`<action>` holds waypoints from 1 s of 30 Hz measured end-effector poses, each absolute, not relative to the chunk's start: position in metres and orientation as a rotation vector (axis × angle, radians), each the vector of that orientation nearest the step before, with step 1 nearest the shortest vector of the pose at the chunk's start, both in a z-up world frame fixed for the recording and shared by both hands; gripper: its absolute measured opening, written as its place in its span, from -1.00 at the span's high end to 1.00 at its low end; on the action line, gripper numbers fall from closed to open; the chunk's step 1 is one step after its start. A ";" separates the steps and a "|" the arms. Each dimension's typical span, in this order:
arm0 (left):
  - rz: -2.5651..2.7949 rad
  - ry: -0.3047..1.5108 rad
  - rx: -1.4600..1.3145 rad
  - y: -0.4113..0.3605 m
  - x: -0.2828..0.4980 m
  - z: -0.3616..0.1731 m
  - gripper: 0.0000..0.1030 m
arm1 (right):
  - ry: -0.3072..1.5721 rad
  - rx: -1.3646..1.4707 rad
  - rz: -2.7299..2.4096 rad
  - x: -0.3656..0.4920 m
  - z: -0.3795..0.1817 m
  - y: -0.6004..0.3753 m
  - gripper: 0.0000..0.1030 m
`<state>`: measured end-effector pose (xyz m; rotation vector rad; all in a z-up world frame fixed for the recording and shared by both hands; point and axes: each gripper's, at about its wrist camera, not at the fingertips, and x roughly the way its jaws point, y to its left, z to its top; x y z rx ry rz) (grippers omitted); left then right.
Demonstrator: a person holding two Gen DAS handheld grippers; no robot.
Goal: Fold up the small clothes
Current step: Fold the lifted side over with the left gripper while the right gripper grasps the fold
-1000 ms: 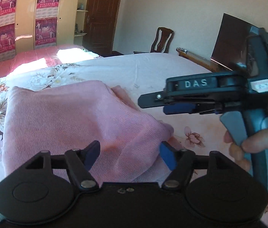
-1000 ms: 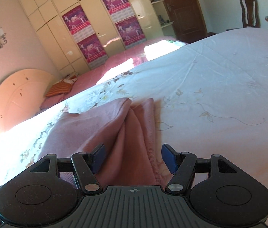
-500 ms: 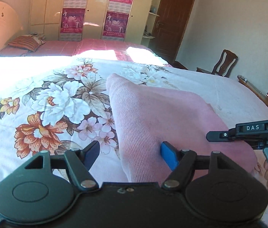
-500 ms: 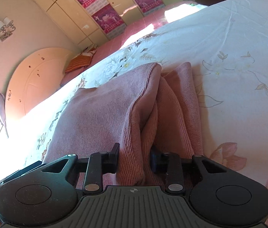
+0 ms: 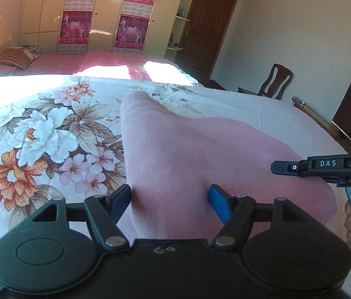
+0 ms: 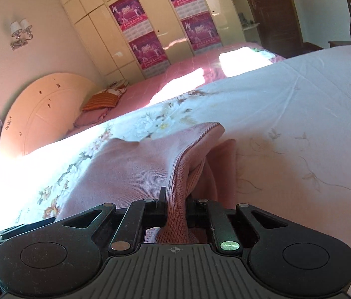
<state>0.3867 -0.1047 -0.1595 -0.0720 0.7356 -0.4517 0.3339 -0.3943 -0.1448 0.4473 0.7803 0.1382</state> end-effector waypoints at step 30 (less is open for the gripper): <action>-0.437 0.685 -0.139 -0.111 0.395 -0.133 -0.03 | 0.737 0.366 0.084 0.311 -0.116 -0.401 0.35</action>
